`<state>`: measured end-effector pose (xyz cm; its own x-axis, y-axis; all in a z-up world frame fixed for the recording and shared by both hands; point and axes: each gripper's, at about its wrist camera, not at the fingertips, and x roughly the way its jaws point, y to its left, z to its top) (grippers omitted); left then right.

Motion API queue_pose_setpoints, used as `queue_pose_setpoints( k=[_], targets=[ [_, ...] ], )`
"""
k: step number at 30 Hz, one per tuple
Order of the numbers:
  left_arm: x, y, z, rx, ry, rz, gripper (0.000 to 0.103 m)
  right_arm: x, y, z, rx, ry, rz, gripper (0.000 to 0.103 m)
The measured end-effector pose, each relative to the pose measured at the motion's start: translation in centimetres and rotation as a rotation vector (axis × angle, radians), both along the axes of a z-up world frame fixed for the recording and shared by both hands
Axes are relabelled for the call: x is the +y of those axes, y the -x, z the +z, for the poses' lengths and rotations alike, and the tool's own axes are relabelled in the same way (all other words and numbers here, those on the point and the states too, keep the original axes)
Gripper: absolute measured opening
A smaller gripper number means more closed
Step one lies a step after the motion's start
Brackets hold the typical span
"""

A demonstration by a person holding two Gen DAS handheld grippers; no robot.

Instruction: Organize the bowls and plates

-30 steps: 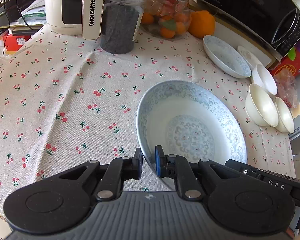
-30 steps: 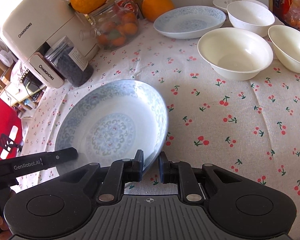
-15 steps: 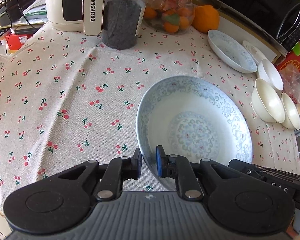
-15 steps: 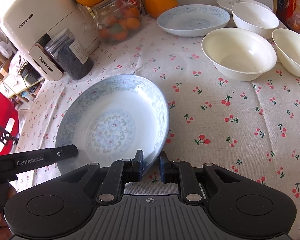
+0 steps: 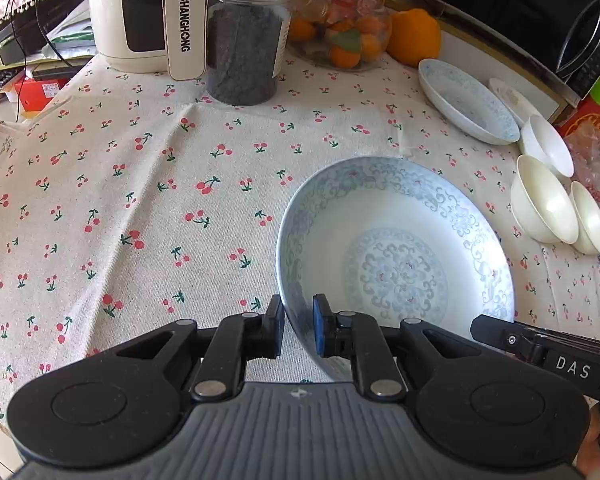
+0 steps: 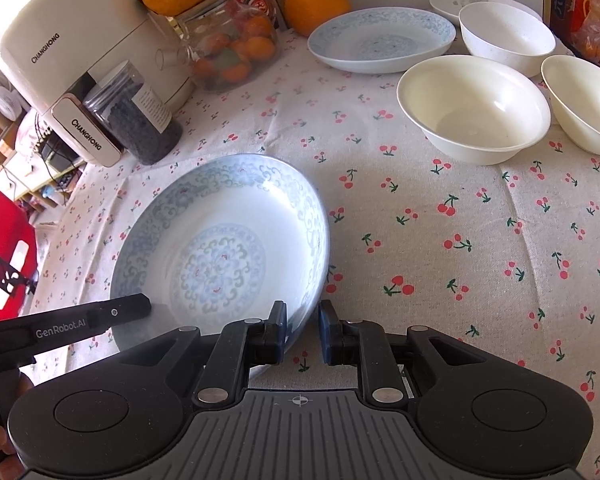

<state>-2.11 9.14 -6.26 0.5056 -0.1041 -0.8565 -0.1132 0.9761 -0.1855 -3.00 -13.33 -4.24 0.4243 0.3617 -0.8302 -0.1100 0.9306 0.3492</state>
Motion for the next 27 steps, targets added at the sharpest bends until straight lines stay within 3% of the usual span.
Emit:
queue_pose_setpoints(
  k=[6, 18, 27],
  targets=[
    [0.1, -0.1, 0.3, -0.012, -0.046, 0.019, 0.02, -0.3, 0.0, 0.4, -0.026, 0.026, -0.009, 0.019],
    [0.6, -0.3, 1.4, -0.051, -0.089, 0.059, 0.024, -0.7, -0.3, 1.3, -0.081, 0.071, -0.024, 0.02],
    [0.6, -0.6, 2.0, -0.09, -0.119, 0.081, 0.029, -1.2, -0.6, 1.7, -0.096, 0.059, -0.057, 0.02]
  ],
)
